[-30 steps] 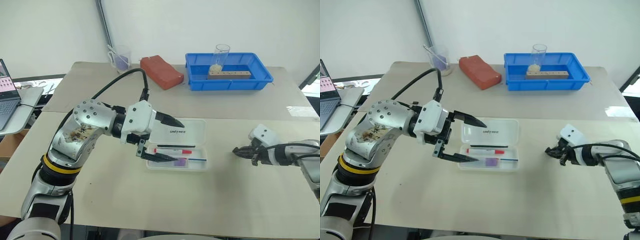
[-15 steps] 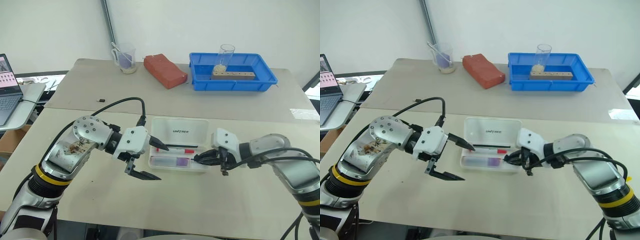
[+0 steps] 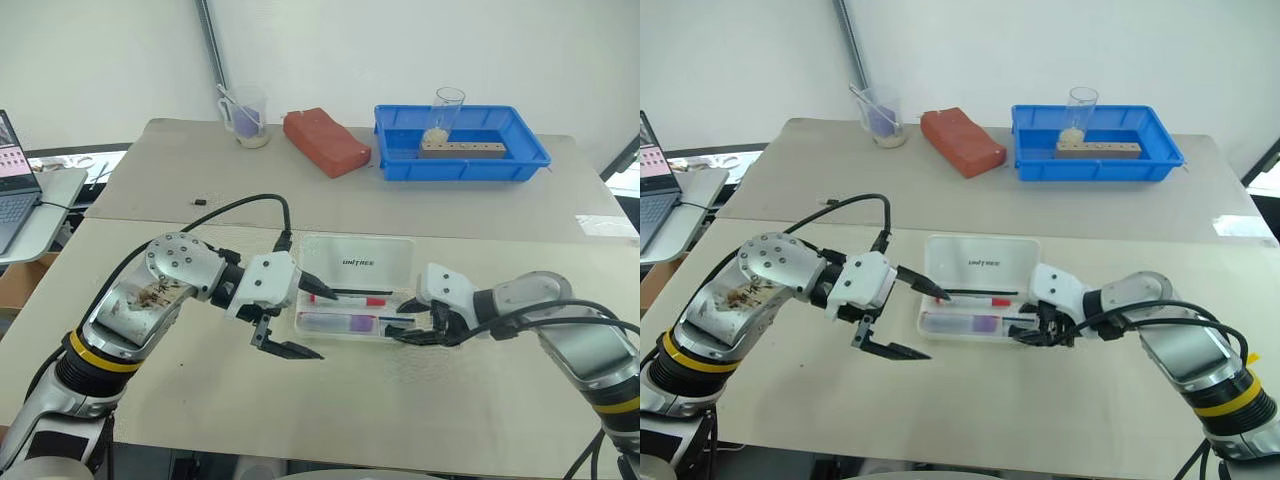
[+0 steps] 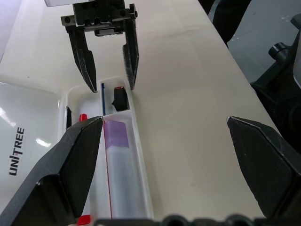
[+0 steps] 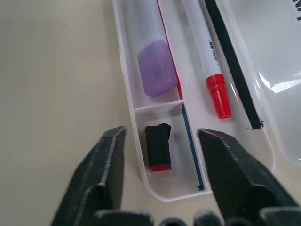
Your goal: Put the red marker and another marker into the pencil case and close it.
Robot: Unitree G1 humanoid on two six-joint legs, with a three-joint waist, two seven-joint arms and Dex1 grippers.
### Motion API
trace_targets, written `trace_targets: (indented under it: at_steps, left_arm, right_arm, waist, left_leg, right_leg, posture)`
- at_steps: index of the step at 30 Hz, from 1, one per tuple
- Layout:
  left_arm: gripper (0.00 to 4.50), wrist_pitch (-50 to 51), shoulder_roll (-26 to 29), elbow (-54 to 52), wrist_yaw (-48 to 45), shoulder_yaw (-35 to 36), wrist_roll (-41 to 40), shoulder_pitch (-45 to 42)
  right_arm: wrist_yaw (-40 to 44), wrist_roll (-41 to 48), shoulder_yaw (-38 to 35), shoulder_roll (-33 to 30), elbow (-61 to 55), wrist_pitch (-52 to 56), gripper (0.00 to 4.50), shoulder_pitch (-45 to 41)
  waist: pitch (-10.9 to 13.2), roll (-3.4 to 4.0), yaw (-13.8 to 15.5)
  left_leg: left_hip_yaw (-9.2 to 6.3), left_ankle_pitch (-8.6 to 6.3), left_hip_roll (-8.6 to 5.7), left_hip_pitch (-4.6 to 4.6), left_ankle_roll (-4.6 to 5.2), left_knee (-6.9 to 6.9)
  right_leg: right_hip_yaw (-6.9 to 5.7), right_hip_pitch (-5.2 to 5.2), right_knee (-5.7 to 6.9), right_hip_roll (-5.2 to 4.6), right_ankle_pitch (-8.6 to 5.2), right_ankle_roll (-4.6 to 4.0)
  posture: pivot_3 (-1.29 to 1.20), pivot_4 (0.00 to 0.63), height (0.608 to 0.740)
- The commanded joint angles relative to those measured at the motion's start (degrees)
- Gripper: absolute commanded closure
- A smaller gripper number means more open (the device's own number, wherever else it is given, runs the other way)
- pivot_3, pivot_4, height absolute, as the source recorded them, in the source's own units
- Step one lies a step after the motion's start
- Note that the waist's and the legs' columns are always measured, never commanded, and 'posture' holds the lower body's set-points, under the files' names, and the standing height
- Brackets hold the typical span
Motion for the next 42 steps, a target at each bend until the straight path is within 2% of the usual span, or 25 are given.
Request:
trace_targets:
  at_steps: [1,4,7,11,14,15,22,29,35,42]
  left_arm:
    - [0.0,2.44,0.17,1.96,1.79,2.8,-0.71,-3.1]
    - [0.0,4.01,-3.79,11.17,8.56,5.0,1.27,-7.69]
    - [0.81,0.45,-11.24,24.1,18.55,8.11,4.41,-11.72]
    - [2.76,-3.32,-17.69,39.26,27.43,10.57,8.28,-16.23]
    - [4.19,-7.48,-19.55,48.71,28.29,9.4,11.2,-18.18]
    - [4.46,-7.92,-19.97,50.7,27.93,8.98,11.77,-18.63]
    - [4.46,-5.31,-21.32,58.31,23.98,6.22,15.24,-21.28]
    - [4.46,0.2,-20.45,54.93,12.65,6.18,12.36,-20.23]
    - [4.46,6.08,-17.1,43.98,3.6,5.63,8.54,-16.3]
    - [4.46,5.94,-9.75,26.35,-5.86,-0.28,7.35,-7.58]
  right_arm:
    - [-1.64,3.39,-6.25,0.29,-2.58,1.96,0.16,-1.25]
    - [-4.95,9.18,-12.73,2.59,-6.14,6.84,0.07,-1.52]
    - [-10.02,13.63,-16.42,5.93,-10.8,12.31,0.0,-3.08]
    - [-16.11,16.86,-17.61,9.12,-14.22,17.76,0.0,-7.12]
    - [-19.13,17.4,-17.62,9.78,-15.03,19.12,0.0,-9.13]
    - [-19.77,17.7,-17.73,9.66,-15.19,19.42,0.0,-9.54]
    - [-22.54,21.63,-19.69,9.31,-17.75,21.61,0.0,-11.76]
    - [-26.12,23.44,-20.53,9.47,-17.8,22.58,0.0,-13.62]
    - [-26.2,23.92,-21.07,8.03,-17.23,21.78,0.0,-11.99]
    - [-22.57,24.67,-20.58,4.53,-16.09,20.27,0.0,-9.78]
  waist:
    - [0.0,0.0,-0.04]
    - [0.0,-0.01,0.12]
    - [-0.01,-0.01,0.32]
    - [0.0,-0.02,0.17]
    - [0.01,-0.03,0.1]
    - [0.01,-0.03,0.08]
    - [0.02,-0.04,0.0]
    - [0.02,-0.04,-0.44]
    - [0.01,-0.03,-0.54]
    - [0.01,-0.02,-0.55]
  left_leg:
    - [0.0,0.0,0.0,0.0,0.0,0.0]
    - [-0.01,0.0,0.01,0.01,0.0,-0.01]
    - [-0.09,0.0,-0.01,-0.01,0.0,0.04]
    - [-0.1,0.0,-0.02,-0.04,0.0,0.0]
    - [-0.11,0.0,-0.04,-0.07,0.01,-0.03]
    - [-0.1,0.0,-0.04,-0.08,0.01,-0.04]
    - [-0.1,0.0,-0.06,-0.12,0.0,-0.06]
    - [-0.11,0.0,-0.04,-0.15,0.0,-0.13]
    - [-0.1,0.0,-0.03,-0.16,0.0,-0.15]
    - [-0.09,0.0,-0.01,-0.11,0.0,-0.19]
  right_leg:
    - [0.0,0.01,0.0,0.0,0.0,0.0]
    - [-0.01,0.01,0.01,0.01,0.0,0.01]
    - [-0.05,0.01,0.06,0.03,-0.05,0.1]
    - [-0.03,-0.04,0.06,0.04,0.06,-0.08]
    - [-0.03,-0.09,0.07,0.04,0.13,-0.2]
    - [-0.02,-0.1,0.07,0.04,0.13,-0.2]
    - [-0.04,-0.11,0.07,0.03,0.13,-0.2]
    - [-0.06,-0.17,0.07,0.04,0.13,-0.2]
    - [-0.05,-0.18,0.06,0.04,0.13,-0.21]
    - [-0.04,-0.14,0.02,0.02,0.13,-0.24]
  posture:
    - [0.0,0.15,0.74]
    - [0.0,0.15,0.74]
    - [0.0,0.15,0.74]
    - [0.0,0.15,0.74]
    - [0.0,0.15,0.74]
    - [0.0,0.15,0.74]
    - [0.0,0.15,0.74]
    - [0.0,0.15,0.74]
    - [0.0,0.15,0.74]
    - [0.0,0.15,0.74]
